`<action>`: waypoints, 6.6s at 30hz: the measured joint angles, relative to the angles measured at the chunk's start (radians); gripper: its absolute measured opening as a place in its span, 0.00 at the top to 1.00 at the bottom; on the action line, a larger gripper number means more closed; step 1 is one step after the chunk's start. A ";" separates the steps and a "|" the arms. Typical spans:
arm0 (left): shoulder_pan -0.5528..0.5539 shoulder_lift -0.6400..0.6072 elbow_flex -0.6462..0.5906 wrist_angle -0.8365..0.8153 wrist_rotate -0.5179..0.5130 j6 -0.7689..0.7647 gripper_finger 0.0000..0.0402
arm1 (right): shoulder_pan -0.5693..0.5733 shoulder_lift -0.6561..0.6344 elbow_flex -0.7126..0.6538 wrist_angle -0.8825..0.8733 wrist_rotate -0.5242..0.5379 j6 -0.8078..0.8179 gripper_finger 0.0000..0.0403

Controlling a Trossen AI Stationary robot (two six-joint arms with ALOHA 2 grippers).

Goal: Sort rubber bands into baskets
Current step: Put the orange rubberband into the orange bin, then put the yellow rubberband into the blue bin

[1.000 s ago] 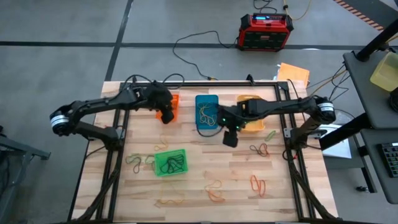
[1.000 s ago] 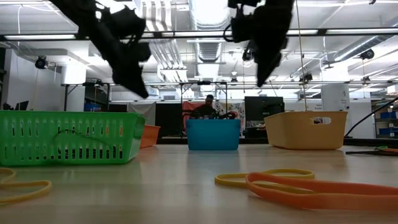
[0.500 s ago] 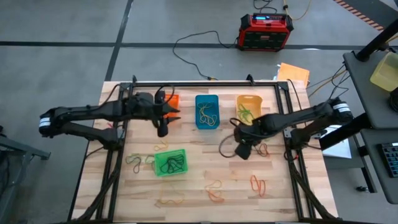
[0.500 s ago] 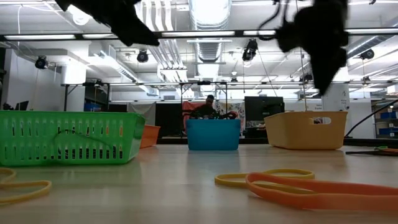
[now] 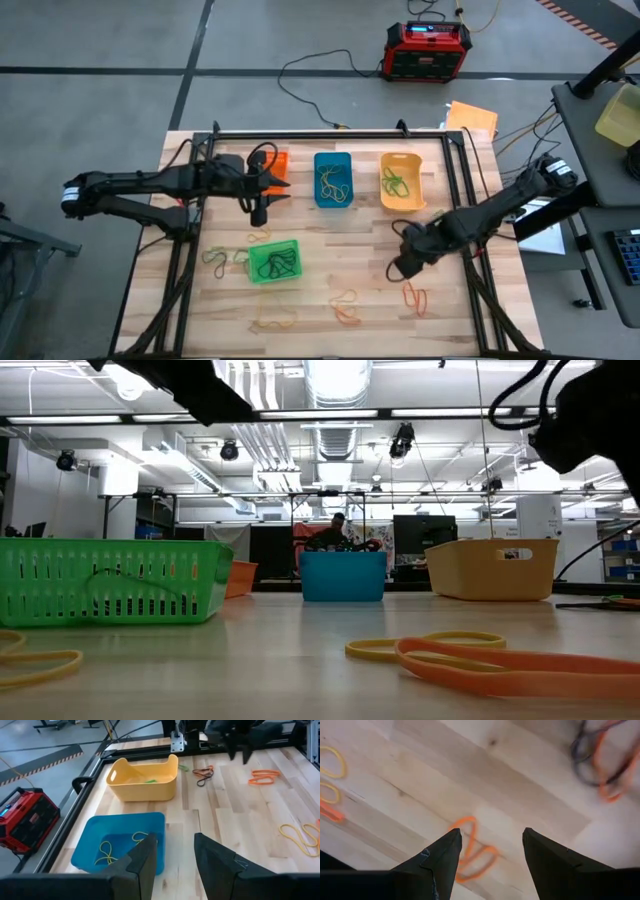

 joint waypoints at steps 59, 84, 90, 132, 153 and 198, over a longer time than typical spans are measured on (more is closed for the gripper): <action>-0.007 0.075 -0.077 0.300 0.272 -0.008 0.71 | 0.168 0.357 0.177 0.300 0.485 -0.110 0.98; -0.072 0.074 -0.336 0.735 0.296 -0.223 0.55 | -0.225 0.327 0.179 1.290 0.369 -1.673 0.98; -0.072 0.110 -0.337 0.758 0.292 -0.223 0.44 | -0.278 0.333 0.179 1.339 0.249 -1.725 0.98; -0.068 0.350 -0.236 0.870 0.374 -0.240 1.00 | -0.317 0.317 0.179 1.322 0.198 -1.649 0.66; 0.348 0.248 0.063 -0.410 -0.300 -0.114 1.00 | -0.317 0.217 0.179 0.992 0.363 -1.495 0.53; 0.565 0.374 0.094 -0.392 -0.039 0.025 0.70 | -0.336 0.226 0.179 0.977 0.384 -1.474 0.53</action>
